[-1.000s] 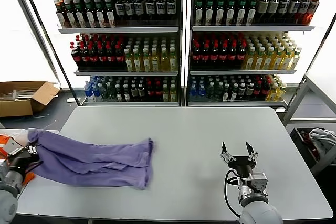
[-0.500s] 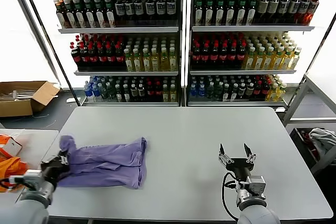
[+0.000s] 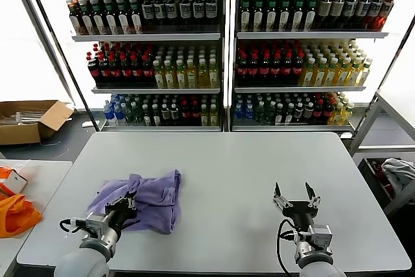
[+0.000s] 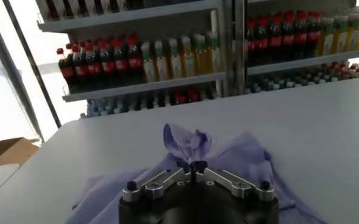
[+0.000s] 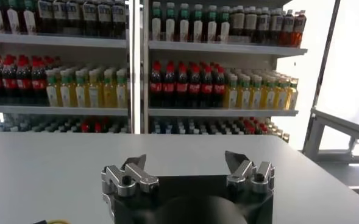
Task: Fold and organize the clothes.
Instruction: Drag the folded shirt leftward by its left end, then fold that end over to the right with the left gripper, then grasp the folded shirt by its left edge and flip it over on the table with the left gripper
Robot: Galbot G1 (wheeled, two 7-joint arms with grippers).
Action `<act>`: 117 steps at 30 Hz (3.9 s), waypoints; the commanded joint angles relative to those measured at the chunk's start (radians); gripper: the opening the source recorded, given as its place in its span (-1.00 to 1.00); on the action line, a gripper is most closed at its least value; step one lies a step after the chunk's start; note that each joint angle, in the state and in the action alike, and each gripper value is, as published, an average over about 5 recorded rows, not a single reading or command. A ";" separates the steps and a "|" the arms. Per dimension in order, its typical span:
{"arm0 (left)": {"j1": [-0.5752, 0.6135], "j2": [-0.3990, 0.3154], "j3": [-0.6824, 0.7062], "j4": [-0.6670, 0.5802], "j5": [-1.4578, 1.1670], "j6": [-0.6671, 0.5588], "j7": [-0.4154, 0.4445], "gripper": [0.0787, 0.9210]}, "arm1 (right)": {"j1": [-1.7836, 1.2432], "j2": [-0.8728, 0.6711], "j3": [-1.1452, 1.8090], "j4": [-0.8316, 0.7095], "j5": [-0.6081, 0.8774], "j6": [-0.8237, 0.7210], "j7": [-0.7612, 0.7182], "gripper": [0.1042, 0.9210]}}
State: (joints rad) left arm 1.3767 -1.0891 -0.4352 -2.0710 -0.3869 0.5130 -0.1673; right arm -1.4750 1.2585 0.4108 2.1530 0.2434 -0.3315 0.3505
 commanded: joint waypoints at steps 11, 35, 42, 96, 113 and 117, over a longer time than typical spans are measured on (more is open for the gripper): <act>-0.122 -0.034 0.165 0.039 -0.018 0.026 -0.014 -0.96 | -0.037 0.025 0.018 -0.006 -0.019 0.000 -0.002 0.76; -0.104 -0.130 0.220 0.014 -0.391 -0.026 -0.056 -0.53 | -0.031 0.025 0.008 -0.035 -0.016 0.010 -0.010 0.76; -0.103 -0.142 0.097 -0.155 -0.643 -0.078 -0.102 -0.04 | 0.005 0.021 -0.008 -0.052 -0.008 0.010 -0.012 0.76; 0.045 0.013 -0.227 0.208 -0.239 -0.084 0.131 0.77 | 0.046 0.018 -0.097 -0.100 -0.007 0.026 -0.028 0.76; 0.024 0.023 -0.199 0.242 -0.278 -0.065 0.141 0.63 | 0.034 0.029 -0.106 -0.097 -0.018 0.030 -0.031 0.76; 0.016 0.023 -0.196 0.253 -0.280 -0.064 0.144 0.35 | 0.033 0.030 -0.107 -0.093 -0.019 0.030 -0.032 0.76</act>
State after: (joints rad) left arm 1.4000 -1.0677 -0.6355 -1.8341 -0.6544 0.4461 -0.0260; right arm -1.4408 1.2881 0.3037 2.0573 0.2248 -0.3021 0.3185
